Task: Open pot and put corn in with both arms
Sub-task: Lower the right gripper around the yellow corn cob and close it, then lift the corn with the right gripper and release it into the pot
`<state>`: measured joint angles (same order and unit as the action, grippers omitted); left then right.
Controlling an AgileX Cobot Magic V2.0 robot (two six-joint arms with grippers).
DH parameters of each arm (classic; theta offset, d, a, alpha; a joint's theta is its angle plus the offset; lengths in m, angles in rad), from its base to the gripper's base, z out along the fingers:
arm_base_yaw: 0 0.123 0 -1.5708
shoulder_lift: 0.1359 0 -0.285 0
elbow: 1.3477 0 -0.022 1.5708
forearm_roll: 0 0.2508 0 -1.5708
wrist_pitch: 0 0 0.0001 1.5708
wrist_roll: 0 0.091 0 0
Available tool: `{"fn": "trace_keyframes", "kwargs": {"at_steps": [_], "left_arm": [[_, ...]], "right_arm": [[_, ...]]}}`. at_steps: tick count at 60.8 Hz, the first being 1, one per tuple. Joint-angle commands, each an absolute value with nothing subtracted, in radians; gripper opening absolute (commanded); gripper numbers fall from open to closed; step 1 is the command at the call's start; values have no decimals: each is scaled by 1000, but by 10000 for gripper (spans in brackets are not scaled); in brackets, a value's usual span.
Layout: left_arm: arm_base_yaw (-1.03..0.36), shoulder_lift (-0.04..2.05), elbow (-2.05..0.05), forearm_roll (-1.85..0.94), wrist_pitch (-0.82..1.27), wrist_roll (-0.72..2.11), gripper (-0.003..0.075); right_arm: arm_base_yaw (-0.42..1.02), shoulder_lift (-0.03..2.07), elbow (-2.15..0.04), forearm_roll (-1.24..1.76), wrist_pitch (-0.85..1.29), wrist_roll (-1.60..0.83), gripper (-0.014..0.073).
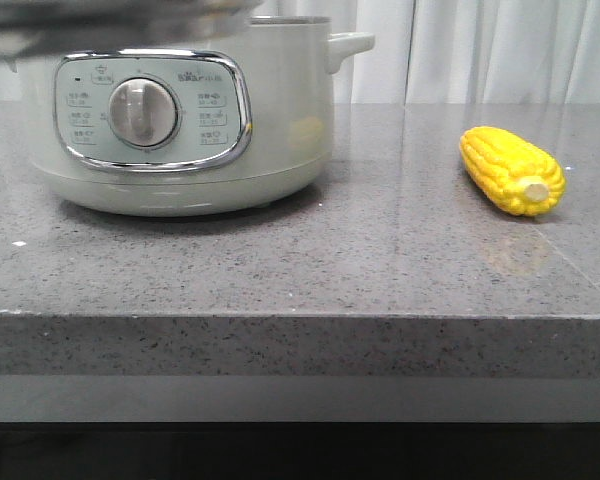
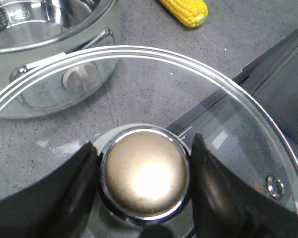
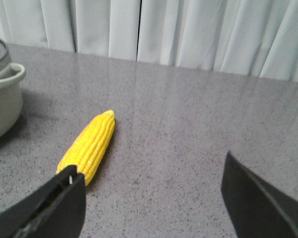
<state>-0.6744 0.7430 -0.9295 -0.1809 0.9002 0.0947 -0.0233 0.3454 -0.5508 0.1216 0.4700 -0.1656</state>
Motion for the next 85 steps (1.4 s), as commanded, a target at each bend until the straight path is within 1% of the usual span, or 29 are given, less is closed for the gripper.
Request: {"fn": "trace_keyframes", "kwargs": {"at_steps": [1,7,17,30,43,55,69,80,83,85], "left_arm": [[-681,663,-918,-223,750,96,185],[-681,594,-887,-223,748,96,148],[-681,537,-880,-223,748,96,115],[-681,533,-880,-223,748,96,115],[-681,533,-880,-223,748,96,115],[-681,533,-880,-223,748,96,115],[-681,533,-880,-223,748,96,115],[-681,533,-880,-223,748,96,115],[-681,533,-880,-223,748,96,115],[-681,533,-880,-223,748,96,115]], "right_arm": [[-27,404,-584,120,394,-173,580],[-23,476,-584,149,372,-173,580],[-22,632,-586,230,317,-173,580],[-8,904,-683,313,305,-173,582],[95,1174,-853,337,298,-173,583],[147,1361,-988,388,313,-173,583],[153,1515,-1076,417,342,-173,583],[153,1562,-1092,417,357,-173,577],[153,1562,-1092,417,358,-173,552],[153,1560,-1092,417,358,-173,515]]}}
